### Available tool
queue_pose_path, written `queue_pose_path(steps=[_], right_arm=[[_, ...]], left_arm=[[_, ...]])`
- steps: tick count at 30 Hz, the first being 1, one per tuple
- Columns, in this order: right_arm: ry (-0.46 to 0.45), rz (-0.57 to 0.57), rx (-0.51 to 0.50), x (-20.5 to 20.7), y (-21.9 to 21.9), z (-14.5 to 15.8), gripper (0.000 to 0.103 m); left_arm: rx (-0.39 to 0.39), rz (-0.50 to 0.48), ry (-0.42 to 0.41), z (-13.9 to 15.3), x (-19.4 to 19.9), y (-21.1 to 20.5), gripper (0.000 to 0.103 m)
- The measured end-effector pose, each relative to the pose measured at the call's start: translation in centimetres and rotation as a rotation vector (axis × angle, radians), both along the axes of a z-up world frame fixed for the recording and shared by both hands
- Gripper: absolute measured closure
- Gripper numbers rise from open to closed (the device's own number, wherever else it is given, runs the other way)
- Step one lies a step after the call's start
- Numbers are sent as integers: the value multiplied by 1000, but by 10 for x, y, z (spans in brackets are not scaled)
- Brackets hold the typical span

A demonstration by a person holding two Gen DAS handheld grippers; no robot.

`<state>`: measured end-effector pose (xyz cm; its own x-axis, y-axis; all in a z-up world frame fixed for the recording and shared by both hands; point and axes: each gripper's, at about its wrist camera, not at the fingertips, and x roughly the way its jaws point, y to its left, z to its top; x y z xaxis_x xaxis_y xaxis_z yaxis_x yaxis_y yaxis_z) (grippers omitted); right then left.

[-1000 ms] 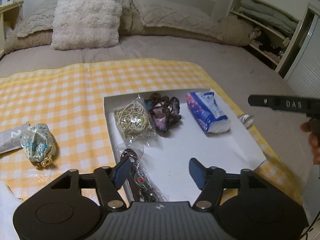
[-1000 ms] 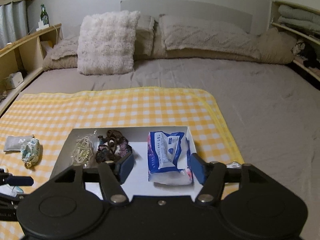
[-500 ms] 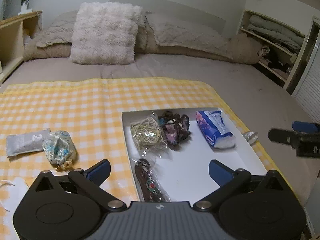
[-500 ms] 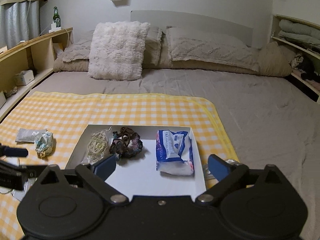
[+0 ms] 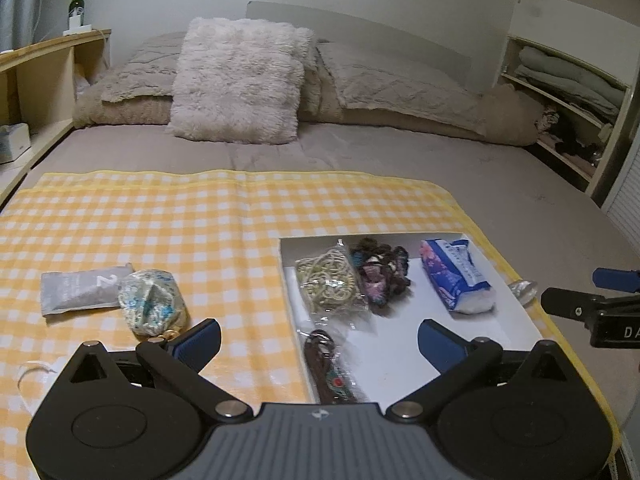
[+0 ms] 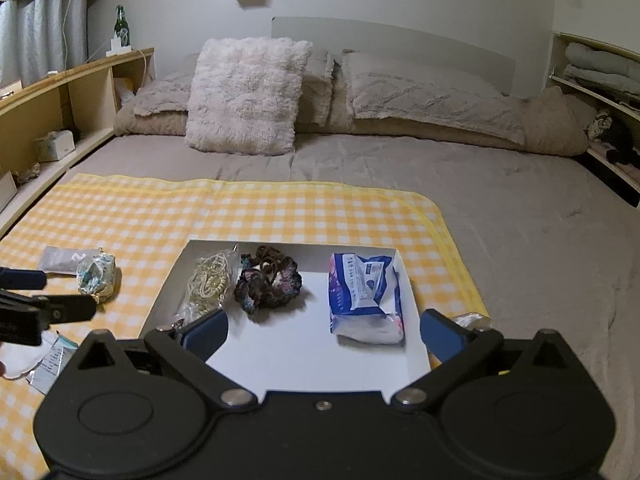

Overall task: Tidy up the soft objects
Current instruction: 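Move left tool to the white face mask while right tool moves to the floral pouch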

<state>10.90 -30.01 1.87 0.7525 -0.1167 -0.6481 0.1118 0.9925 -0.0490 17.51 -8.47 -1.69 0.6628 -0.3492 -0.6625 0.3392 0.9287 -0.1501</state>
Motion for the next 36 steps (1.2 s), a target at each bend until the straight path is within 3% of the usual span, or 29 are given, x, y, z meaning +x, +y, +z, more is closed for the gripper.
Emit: queue_pose_path(steps=[9,21,30,36], right_arm=[[12,46,16,21,23,-7,0],[23,169,24,60,85,-13,0],[40,227,34,86,123,-20,0],[37,242,61,101,141,-24,0]], left_arm=[[13,50,5,-2,7,26,0],[2,164,14,-1,17,82,0],[38,243,19,-1,25,123,0],[70,244,56,-5,26,140,0]])
